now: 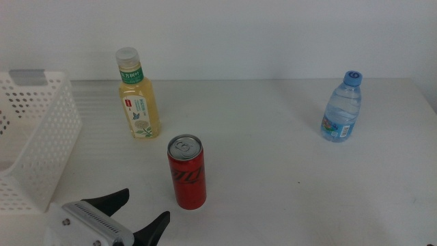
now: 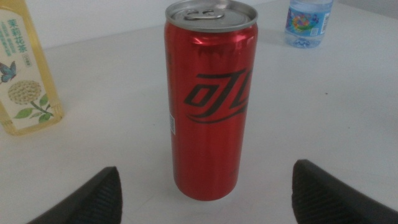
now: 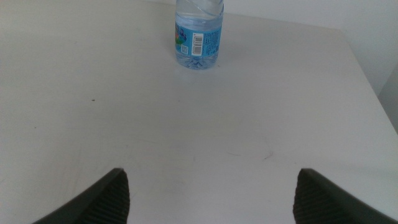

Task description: Use arms to grab the bottles and put them into the dustbin to the left of the table.

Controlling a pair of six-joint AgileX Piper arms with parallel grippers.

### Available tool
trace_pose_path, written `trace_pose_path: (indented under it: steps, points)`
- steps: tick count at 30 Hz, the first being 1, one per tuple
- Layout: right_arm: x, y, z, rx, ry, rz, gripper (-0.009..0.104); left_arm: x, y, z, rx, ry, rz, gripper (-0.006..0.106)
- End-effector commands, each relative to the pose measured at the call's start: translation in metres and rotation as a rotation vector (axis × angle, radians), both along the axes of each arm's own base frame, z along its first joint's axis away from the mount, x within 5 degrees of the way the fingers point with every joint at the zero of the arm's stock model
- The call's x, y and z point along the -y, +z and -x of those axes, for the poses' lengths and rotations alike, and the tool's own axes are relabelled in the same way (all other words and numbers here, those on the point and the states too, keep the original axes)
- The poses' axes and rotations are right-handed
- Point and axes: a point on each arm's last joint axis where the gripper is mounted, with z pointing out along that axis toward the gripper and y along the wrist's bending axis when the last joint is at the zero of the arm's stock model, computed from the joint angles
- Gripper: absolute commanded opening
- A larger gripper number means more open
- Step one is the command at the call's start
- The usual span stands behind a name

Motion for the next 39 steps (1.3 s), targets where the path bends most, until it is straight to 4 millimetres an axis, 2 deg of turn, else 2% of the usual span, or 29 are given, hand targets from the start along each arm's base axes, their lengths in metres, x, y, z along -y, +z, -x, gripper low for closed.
trace_pose_path:
  steps: [1, 6, 39]
  points:
    - [0.0, 0.009, 0.0, 0.106, -0.001, 0.012, 0.074, 0.002, 0.02, -0.003, 0.16, 0.0, 0.124, 0.09]
    - [0.0, 0.009, 0.0, 0.106, -0.001, 0.012, 0.074, 0.01, 0.024, -0.014, 0.165, 0.007, 0.132, 0.09]
    - [0.0, 0.009, 0.0, 0.106, -0.001, 0.012, 0.074, 0.069, 0.007, -0.095, 0.139, 0.001, 0.165, 0.09]
